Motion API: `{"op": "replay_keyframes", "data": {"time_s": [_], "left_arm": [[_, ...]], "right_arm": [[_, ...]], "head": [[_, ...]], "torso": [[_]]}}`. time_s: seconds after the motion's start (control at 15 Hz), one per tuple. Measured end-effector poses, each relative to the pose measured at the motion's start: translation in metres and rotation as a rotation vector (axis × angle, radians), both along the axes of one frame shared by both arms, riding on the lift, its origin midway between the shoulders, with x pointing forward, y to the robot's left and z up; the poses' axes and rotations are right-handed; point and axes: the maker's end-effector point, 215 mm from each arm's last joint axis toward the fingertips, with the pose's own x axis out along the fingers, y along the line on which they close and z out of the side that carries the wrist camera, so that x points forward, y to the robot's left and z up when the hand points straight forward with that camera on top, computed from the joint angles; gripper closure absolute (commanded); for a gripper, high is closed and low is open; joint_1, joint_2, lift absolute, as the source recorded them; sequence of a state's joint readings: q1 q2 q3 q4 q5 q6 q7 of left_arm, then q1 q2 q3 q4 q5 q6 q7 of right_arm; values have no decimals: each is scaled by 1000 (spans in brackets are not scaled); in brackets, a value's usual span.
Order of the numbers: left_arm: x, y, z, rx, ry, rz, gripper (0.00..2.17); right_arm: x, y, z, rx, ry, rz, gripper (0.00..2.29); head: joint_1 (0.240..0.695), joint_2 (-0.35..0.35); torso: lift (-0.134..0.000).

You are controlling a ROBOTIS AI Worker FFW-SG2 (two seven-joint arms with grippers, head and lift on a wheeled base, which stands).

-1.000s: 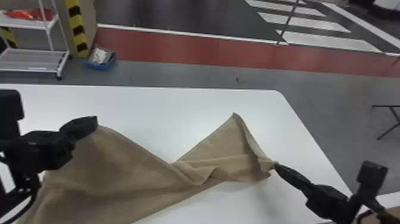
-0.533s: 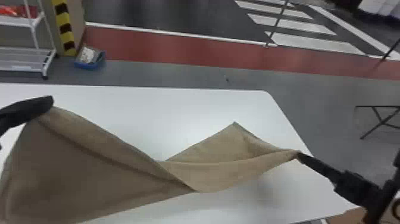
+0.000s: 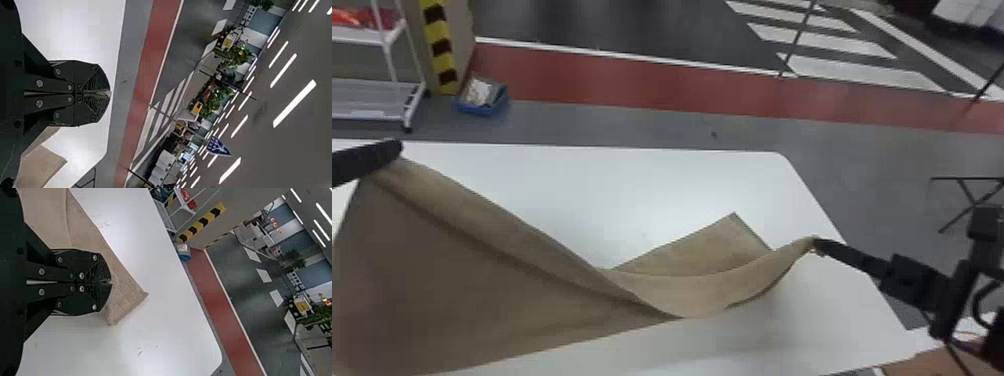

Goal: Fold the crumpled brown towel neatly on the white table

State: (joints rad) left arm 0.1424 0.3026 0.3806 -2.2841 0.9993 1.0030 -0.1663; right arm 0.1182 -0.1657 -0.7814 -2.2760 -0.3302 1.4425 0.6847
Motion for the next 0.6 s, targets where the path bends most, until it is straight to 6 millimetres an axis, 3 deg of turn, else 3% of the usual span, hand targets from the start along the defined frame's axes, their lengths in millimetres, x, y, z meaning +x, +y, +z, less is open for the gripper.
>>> {"op": "replay_keyframes", "data": {"time_s": [0.13, 0.33, 0.4, 0.47, 0.6], "left_arm": [[33, 6, -4, -24, 8, 8, 1619], [99, 18, -3, -14, 8, 33, 1619], [126, 25, 6, -33, -13, 46, 1619], [154, 33, 20, -63, -40, 60, 1619], [199, 44, 49, -112, -83, 76, 1619]], "right_arm": [[40, 8, -1, -12, -12, 11, 1798], [120, 10, 11, -67, -62, 27, 1798], [153, 6, 21, -94, -99, 28, 1798], [187, 0, 37, -117, -153, 26, 1798], [241, -7, 74, -149, -250, 21, 1798]], "head": [[695, -202], [638, -166], [613, -157], [548, -141], [475, -127]], "torso": [[-124], [-124], [-124], [-124], [-124]]}}
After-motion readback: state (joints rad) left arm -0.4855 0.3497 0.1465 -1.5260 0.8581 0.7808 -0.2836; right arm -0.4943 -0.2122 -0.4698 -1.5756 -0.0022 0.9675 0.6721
